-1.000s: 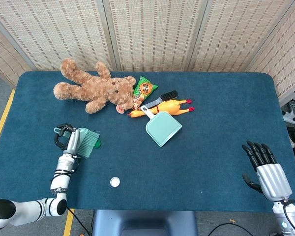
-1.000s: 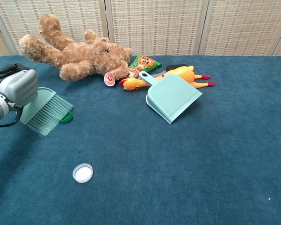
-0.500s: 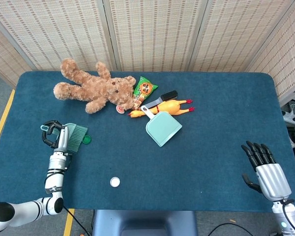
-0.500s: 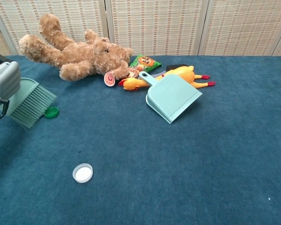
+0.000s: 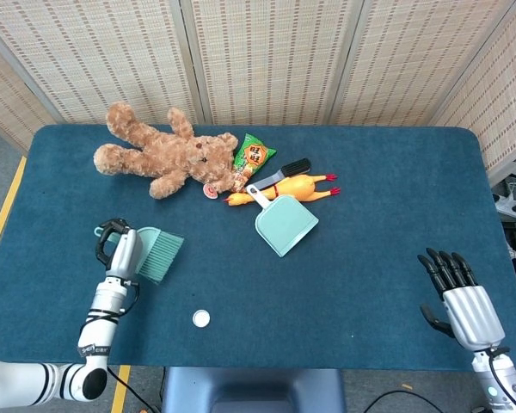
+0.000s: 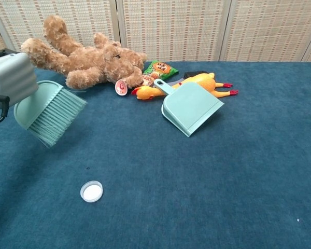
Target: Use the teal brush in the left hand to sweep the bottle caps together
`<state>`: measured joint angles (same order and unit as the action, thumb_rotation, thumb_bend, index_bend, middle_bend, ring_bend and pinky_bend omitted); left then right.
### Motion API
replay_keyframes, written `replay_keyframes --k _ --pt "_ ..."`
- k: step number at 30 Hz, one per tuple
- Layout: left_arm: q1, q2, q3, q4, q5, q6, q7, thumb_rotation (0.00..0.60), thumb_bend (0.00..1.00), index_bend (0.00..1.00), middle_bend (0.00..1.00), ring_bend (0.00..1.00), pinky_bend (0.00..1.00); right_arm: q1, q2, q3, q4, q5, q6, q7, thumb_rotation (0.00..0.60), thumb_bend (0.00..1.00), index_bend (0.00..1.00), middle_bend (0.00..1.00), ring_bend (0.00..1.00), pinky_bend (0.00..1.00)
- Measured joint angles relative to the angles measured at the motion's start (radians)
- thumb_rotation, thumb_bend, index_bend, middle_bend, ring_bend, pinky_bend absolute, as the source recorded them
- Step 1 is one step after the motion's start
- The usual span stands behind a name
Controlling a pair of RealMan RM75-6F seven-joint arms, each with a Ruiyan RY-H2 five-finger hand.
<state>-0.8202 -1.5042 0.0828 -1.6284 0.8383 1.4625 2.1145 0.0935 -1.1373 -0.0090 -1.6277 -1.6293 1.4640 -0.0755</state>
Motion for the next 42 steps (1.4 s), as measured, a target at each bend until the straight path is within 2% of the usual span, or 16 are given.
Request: replay_keyframes --k 4,11,21,31,42 --pt "-0.004 0.027 0.021 -0.158 0.051 0.067 0.036 0.600 0.55 0.88 1.00 0.74 0.80 0.001 0.000 -0.004 -0.004 -0.006 -0.002 -0.003 0.600 0.23 0.00 0.00 0.00 0.00" --pt "0.010 -0.030 0.105 -0.232 0.133 0.127 0.125 0.600 0.55 0.87 1.00 0.74 0.80 -0.006 0.010 -0.008 -0.008 -0.026 0.024 0.016 0.600 0.23 0.00 0.00 0.00 0.00" --pt "0.047 -0.137 0.166 -0.171 0.179 0.130 0.178 0.600 0.55 0.87 1.00 0.74 0.81 -0.016 0.024 -0.018 -0.012 -0.056 0.052 0.038 0.600 0.23 0.00 0.00 0.00 0.00" --pt "0.066 -0.166 0.203 -0.149 0.229 0.106 0.191 0.600 0.55 0.87 1.00 0.74 0.81 -0.017 0.028 -0.020 -0.016 -0.057 0.049 0.041 0.600 0.23 0.00 0.00 0.00 0.00" --pt "0.084 -0.193 0.230 -0.066 0.253 0.064 0.193 0.600 0.55 0.87 1.00 0.74 0.81 -0.021 0.031 -0.020 -0.019 -0.056 0.053 0.037 0.600 0.23 0.00 0.00 0.00 0.00"
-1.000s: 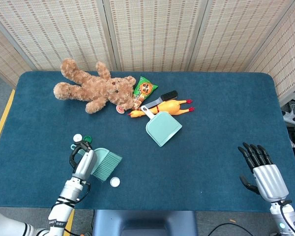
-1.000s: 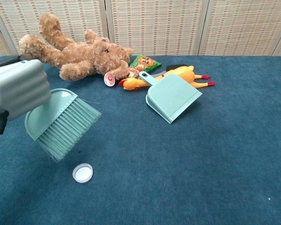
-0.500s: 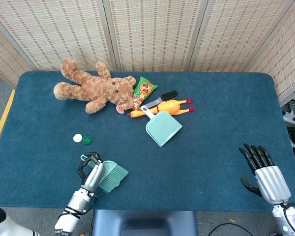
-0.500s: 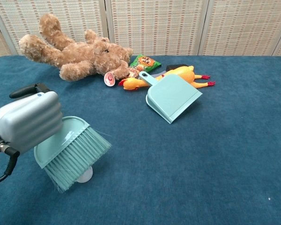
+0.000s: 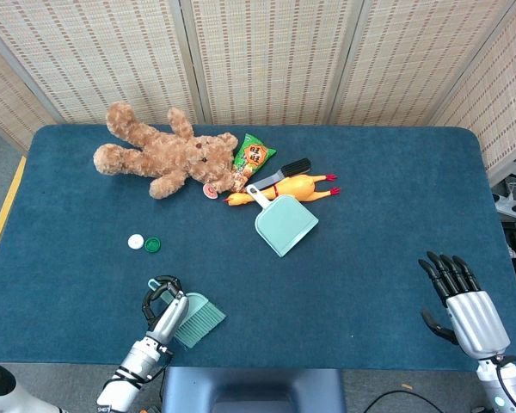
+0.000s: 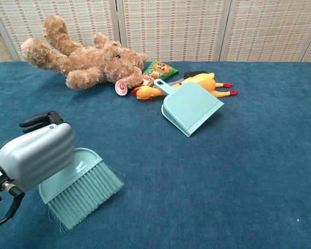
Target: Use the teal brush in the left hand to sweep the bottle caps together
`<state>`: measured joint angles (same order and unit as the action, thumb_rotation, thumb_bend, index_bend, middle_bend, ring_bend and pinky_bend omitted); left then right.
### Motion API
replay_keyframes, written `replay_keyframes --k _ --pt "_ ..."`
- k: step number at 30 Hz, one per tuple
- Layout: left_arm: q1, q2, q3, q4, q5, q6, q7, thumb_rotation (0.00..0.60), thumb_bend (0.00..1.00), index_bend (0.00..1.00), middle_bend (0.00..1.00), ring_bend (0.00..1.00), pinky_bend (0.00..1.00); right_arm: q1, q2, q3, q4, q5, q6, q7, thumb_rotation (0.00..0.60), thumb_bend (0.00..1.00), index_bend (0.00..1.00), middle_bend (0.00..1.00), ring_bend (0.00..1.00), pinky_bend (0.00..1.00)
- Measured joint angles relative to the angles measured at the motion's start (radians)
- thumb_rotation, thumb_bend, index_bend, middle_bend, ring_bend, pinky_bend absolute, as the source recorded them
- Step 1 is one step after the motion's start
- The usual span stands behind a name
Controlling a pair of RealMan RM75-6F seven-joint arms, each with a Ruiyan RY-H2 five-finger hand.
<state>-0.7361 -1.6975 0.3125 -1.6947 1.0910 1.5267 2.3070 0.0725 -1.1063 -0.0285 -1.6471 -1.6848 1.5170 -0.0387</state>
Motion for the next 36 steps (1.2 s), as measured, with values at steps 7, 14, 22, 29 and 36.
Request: replay_keyframes --k 7,14,22,29,36 --pt "0.024 -0.035 -0.004 0.118 0.000 -0.016 0.037 0.600 0.55 0.87 1.00 0.74 0.81 -0.003 0.005 0.003 -0.006 0.007 0.002 -0.002 0.600 0.23 0.00 0.00 0.00 0.00" --pt "0.043 -0.056 -0.023 0.202 -0.001 -0.036 0.038 0.600 0.55 0.87 1.00 0.74 0.81 -0.005 0.008 0.006 -0.009 0.014 0.002 -0.004 0.600 0.23 0.00 0.00 0.00 0.00" --pt "0.061 -0.064 -0.051 0.269 0.008 -0.050 0.021 0.600 0.55 0.87 1.00 0.74 0.82 -0.003 0.007 0.009 -0.012 0.025 -0.009 -0.011 0.600 0.23 0.00 0.00 0.00 0.00" --pt "0.071 -0.069 -0.090 0.324 0.010 -0.059 0.003 0.600 0.55 0.87 1.00 0.74 0.82 -0.003 0.007 0.011 -0.014 0.030 -0.012 -0.015 0.600 0.23 0.00 0.00 0.00 0.00" --pt "0.077 -0.067 -0.119 0.343 0.017 -0.062 -0.003 0.600 0.55 0.87 1.00 0.74 0.82 -0.003 0.008 0.010 -0.016 0.030 -0.015 -0.017 0.600 0.23 0.00 0.00 0.00 0.00"
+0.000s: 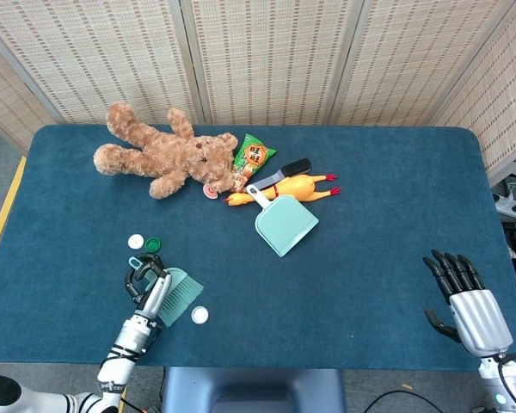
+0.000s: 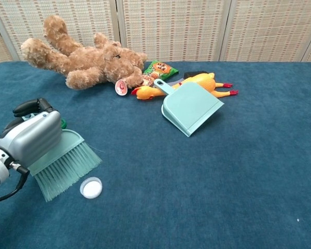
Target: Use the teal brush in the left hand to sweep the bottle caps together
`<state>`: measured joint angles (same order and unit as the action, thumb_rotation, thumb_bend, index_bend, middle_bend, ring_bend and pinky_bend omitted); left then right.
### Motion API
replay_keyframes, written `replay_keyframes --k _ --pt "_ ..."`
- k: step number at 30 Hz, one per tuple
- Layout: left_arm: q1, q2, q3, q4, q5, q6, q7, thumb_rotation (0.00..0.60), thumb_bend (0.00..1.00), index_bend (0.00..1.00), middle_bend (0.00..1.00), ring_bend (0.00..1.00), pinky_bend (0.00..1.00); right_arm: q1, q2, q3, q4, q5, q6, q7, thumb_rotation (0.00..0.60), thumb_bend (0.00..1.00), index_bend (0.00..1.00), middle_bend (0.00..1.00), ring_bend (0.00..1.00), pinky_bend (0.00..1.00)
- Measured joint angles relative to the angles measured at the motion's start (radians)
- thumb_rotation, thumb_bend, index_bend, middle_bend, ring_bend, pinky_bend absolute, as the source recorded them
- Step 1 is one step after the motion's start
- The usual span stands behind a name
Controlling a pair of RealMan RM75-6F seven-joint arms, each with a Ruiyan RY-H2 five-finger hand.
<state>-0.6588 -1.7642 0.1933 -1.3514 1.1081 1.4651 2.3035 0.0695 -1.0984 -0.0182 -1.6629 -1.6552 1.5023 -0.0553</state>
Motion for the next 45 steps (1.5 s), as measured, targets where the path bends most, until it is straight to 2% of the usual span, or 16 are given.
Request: replay_keyframes --k 11,17,24,27,36,45 --pt "0.000 0.002 -0.063 0.006 0.009 0.025 -0.008 0.600 0.55 0.87 1.00 0.74 0.82 0.000 0.001 0.001 0.000 0.001 -0.001 0.001 0.600 0.23 0.00 0.00 0.00 0.00" --pt "-0.006 0.030 -0.070 -0.105 0.054 0.057 0.006 0.600 0.55 0.87 1.00 0.74 0.82 0.000 0.002 0.001 -0.002 0.001 -0.002 0.002 0.600 0.23 0.00 0.00 0.00 0.00" --pt "-0.003 0.065 -0.051 -0.291 0.136 0.088 0.037 0.600 0.55 0.87 1.00 0.74 0.82 -0.003 0.005 -0.003 -0.007 -0.005 0.000 0.002 0.600 0.23 0.00 0.00 0.00 0.00" --pt "0.004 0.066 -0.037 -0.330 0.163 0.086 0.055 0.600 0.55 0.87 1.00 0.74 0.82 -0.004 0.005 -0.005 -0.009 -0.010 0.003 0.003 0.600 0.23 0.00 0.00 0.00 0.00" --pt "0.017 0.006 -0.014 -0.291 0.186 0.015 0.049 0.600 0.55 0.87 1.00 0.74 0.82 -0.010 0.015 -0.010 -0.011 -0.029 0.022 0.020 0.600 0.23 0.00 0.00 0.00 0.00" --pt "0.011 -0.046 -0.035 -0.194 0.198 -0.055 0.024 0.600 0.55 0.87 1.00 0.74 0.82 -0.015 0.029 -0.010 -0.008 -0.036 0.037 0.051 0.600 0.23 0.00 0.00 0.00 0.00"
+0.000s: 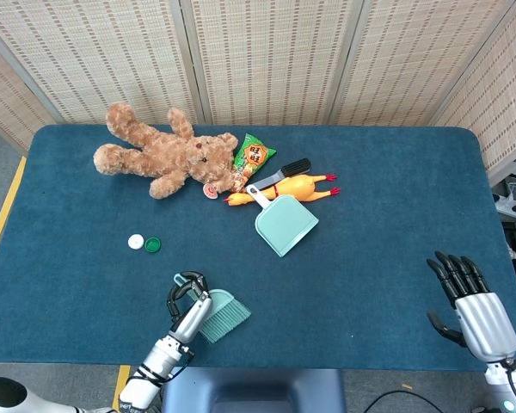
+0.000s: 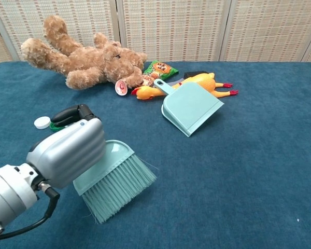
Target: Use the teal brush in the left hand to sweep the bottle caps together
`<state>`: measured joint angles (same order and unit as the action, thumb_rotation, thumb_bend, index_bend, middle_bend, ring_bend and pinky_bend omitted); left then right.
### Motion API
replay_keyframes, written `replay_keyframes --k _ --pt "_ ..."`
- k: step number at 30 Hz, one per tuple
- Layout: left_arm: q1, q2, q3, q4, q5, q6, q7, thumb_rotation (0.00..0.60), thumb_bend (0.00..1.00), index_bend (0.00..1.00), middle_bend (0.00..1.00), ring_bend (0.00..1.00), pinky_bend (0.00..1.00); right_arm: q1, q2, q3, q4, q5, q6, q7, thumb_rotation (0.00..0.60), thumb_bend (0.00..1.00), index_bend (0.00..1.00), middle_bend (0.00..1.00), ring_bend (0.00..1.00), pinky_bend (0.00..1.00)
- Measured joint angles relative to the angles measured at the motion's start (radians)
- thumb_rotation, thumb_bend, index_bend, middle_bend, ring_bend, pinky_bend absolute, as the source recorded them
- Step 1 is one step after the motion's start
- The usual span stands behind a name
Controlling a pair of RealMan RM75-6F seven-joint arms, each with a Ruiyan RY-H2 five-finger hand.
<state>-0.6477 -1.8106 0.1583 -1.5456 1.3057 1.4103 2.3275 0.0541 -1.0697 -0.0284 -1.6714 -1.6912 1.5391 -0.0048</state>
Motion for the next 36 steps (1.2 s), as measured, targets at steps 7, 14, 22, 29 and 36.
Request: replay_keyframes --k 7,14,22,29,36 --pt "-0.003 -0.033 -0.032 0.096 0.003 -0.030 -0.020 0.600 0.55 0.87 1.00 0.74 0.82 -0.004 0.008 0.000 0.001 -0.003 0.008 0.015 0.600 0.23 0.00 0.00 0.00 0.00" --pt "0.000 -0.042 -0.055 0.165 -0.002 -0.049 -0.035 0.600 0.55 0.87 1.00 0.74 0.82 -0.003 0.009 0.002 0.000 0.002 0.004 0.011 0.600 0.23 0.00 0.00 0.00 0.00" --pt "0.005 -0.042 -0.066 0.227 0.001 -0.066 -0.063 0.600 0.55 0.87 1.00 0.74 0.82 -0.005 0.010 0.002 -0.004 0.005 0.003 0.005 0.600 0.23 0.00 0.00 0.00 0.00" --pt "0.007 -0.039 -0.082 0.270 0.014 -0.072 -0.089 0.600 0.55 0.87 1.00 0.74 0.82 -0.005 0.012 0.004 -0.005 0.009 0.000 0.006 0.600 0.23 0.00 0.00 0.00 0.00" --pt "0.017 -0.015 -0.095 0.300 0.016 -0.068 -0.108 0.600 0.55 0.87 1.00 0.74 0.82 -0.007 0.012 0.005 -0.006 0.011 0.001 0.005 0.600 0.23 0.00 0.00 0.00 0.00"
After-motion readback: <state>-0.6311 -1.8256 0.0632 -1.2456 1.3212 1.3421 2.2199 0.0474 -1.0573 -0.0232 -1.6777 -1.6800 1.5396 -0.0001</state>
